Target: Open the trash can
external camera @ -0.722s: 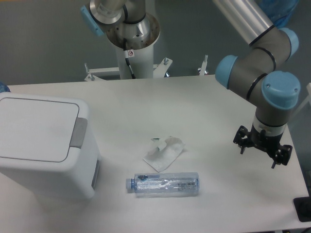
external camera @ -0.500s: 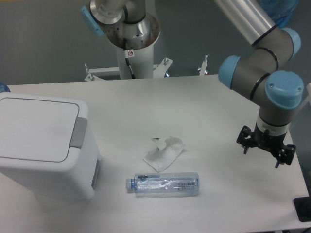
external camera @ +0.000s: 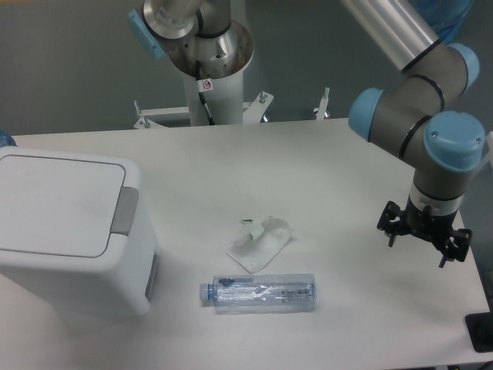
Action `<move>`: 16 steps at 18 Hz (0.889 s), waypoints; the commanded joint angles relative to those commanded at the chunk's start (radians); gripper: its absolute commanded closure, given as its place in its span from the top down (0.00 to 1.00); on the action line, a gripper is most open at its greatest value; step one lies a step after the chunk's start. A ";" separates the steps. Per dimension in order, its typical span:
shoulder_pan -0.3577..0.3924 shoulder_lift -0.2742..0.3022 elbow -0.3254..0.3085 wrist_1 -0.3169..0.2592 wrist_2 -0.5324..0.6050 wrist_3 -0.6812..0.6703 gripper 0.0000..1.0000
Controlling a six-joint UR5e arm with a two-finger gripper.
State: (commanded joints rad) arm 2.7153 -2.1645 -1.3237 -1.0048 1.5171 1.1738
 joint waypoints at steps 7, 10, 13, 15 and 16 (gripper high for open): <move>-0.052 0.029 -0.025 0.103 -0.093 -0.194 1.00; -0.084 0.101 -0.032 0.104 -0.168 -0.242 1.00; -0.100 0.146 -0.032 0.104 -0.283 -0.333 1.00; -0.100 0.176 -0.032 0.104 -0.354 -0.384 1.00; -0.101 0.187 -0.032 0.101 -0.386 -0.401 1.00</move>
State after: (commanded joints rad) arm 2.6139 -1.9774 -1.3560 -0.9035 1.1309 0.7733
